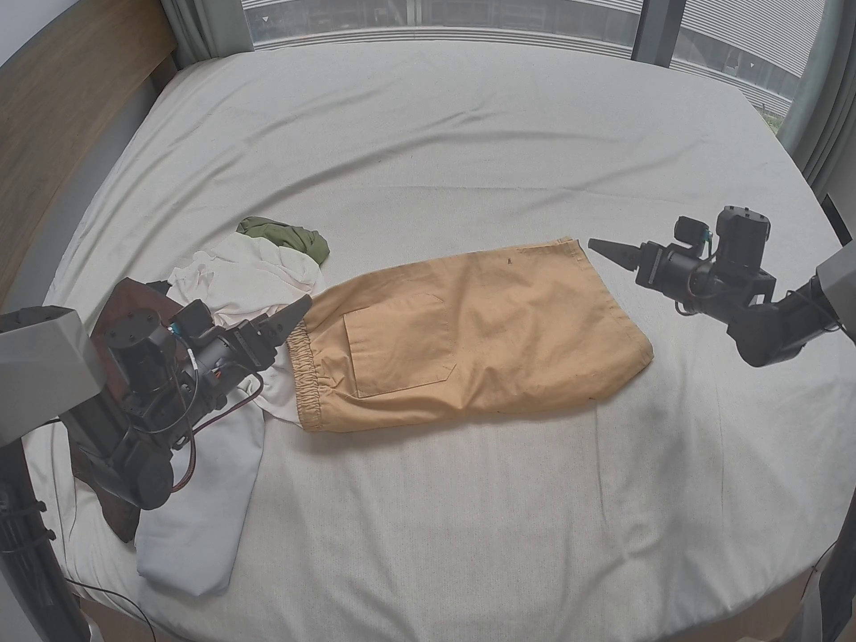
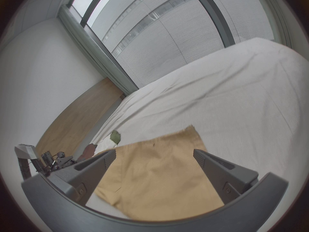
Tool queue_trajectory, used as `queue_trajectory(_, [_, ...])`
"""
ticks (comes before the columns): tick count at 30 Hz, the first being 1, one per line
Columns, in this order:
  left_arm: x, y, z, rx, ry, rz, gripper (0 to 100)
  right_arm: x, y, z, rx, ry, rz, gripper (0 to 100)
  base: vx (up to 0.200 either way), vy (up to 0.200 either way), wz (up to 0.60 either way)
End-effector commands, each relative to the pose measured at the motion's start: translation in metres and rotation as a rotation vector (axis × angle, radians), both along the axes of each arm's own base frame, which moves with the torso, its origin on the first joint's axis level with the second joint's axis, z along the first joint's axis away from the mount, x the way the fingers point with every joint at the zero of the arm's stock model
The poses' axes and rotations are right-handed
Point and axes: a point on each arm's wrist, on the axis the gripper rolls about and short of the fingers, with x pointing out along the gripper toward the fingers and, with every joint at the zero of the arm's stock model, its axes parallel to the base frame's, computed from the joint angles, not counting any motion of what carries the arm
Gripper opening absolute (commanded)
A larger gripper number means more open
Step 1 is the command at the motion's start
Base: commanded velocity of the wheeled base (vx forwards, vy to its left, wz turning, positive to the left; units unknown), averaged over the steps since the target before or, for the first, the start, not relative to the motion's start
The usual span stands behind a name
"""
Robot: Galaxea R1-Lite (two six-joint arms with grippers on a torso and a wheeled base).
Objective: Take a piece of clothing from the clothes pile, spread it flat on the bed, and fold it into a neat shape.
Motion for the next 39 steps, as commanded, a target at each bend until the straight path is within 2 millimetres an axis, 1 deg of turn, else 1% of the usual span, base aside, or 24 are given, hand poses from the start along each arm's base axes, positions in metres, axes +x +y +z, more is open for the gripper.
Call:
queue_trajectory(1, [-0.050,0.009,0.029,0.006,-0.031,-0.176,100,-0.071,-0.014,0.002,0.103,0.020,0.047,100,0.000,0.000,0.00])
queue_trajectory(5, [-0.053,0.007,0.030,0.009,-0.032,-0.180,100,-0.086,-0.013,-0.011,0.112,-0.035,0.054,100,0.000,0.000,0.00])
queue_trajectory(7, [-0.055,0.007,0.028,0.011,-0.026,-0.183,100,-0.084,-0.014,-0.014,0.111,-0.050,0.046,100,0.000,0.000,0.00])
queue_trajectory(11, [-0.053,0.006,0.025,0.020,-0.020,-0.172,100,-0.081,-0.013,-0.019,0.109,-0.026,0.046,100,0.000,0.000,0.00])
queue_trajectory(13, [-0.052,0.006,0.024,0.033,-0.027,-0.171,100,-0.078,-0.014,-0.029,0.102,-0.001,0.042,100,0.000,0.000,0.00])
queue_trajectory(14, [-0.051,0.006,0.025,0.038,-0.035,-0.169,100,-0.075,-0.015,-0.037,0.098,0.019,0.037,100,0.000,0.000,0.00])
queue_trajectory(15, [-0.051,0.006,0.025,0.039,-0.036,-0.167,100,-0.075,-0.015,-0.037,0.097,0.020,0.037,100,0.000,0.000,0.00])
queue_trajectory(16, [-0.051,0.006,0.025,0.041,-0.038,-0.167,100,-0.072,-0.017,-0.045,0.082,0.034,0.031,100,0.000,0.000,0.00])
queue_trajectory(21, [-0.049,0.006,0.021,0.070,-0.045,-0.163,100,-0.079,-0.015,-0.061,0.042,0.074,0.039,100,0.000,0.000,0.00])
queue_trajectory(23, [-0.049,0.005,0.019,0.083,-0.048,-0.164,100,-0.079,-0.015,-0.072,0.002,0.089,0.045,100,0.000,0.000,0.00])
queue_trajectory(28, [-0.050,0.005,0.017,0.095,-0.045,-0.165,100,-0.081,-0.014,-0.087,-0.033,0.116,0.055,100,0.000,0.000,0.00])
queue_trajectory(39, [-0.054,0.003,0.010,0.116,-0.025,-0.183,100,-0.074,-0.017,-0.114,-0.035,0.197,0.047,100,0.000,0.000,0.00])
